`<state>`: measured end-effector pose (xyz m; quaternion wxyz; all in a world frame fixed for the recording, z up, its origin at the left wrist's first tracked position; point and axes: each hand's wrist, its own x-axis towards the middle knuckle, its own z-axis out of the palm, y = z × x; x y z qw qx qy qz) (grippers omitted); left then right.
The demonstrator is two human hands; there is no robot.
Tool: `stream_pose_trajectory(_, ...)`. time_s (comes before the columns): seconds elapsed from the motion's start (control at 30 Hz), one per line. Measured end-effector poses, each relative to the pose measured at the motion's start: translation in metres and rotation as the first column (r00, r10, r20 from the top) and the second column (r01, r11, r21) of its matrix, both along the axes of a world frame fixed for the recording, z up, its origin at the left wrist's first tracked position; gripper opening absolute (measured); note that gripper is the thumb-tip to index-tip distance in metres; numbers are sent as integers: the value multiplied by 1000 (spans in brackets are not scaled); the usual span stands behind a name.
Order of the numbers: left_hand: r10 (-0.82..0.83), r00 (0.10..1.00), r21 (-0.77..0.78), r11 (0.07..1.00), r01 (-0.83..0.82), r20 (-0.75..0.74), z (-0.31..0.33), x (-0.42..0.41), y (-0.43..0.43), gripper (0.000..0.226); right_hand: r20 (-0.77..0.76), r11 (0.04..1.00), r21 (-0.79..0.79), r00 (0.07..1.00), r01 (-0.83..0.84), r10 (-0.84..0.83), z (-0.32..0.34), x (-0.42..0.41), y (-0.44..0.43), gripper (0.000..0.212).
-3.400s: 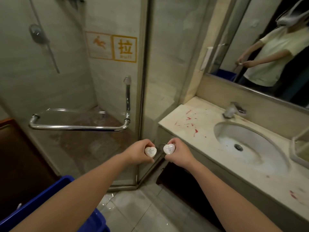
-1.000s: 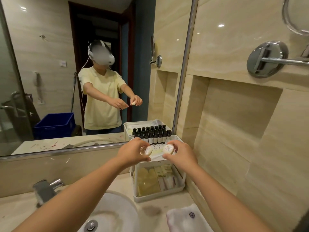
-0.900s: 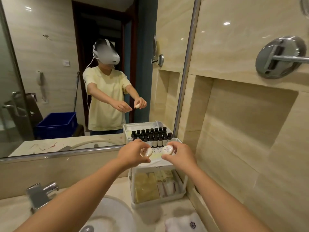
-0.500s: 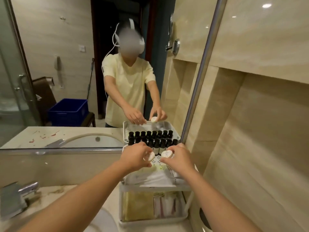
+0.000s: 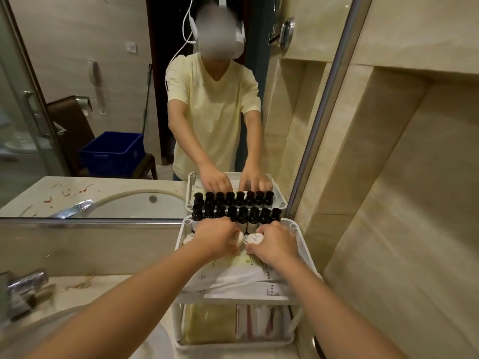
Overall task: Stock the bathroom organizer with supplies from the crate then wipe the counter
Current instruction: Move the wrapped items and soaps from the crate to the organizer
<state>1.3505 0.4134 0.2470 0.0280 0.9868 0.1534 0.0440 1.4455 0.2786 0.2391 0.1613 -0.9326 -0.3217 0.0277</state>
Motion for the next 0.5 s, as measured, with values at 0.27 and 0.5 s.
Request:
stream_pose_trajectory(0.27, -2, 996, 16, 1000, 4, -88, 1, 5, 3, 36, 10, 999, -41, 1000, -23, 23, -7, 3, 7, 48)
stream_pose_trajectory(0.5, 19, 988, 11, 1000, -18, -153, 3, 9, 4, 35, 13, 996, -91, 1000, -17, 18, -7, 4, 10, 41)
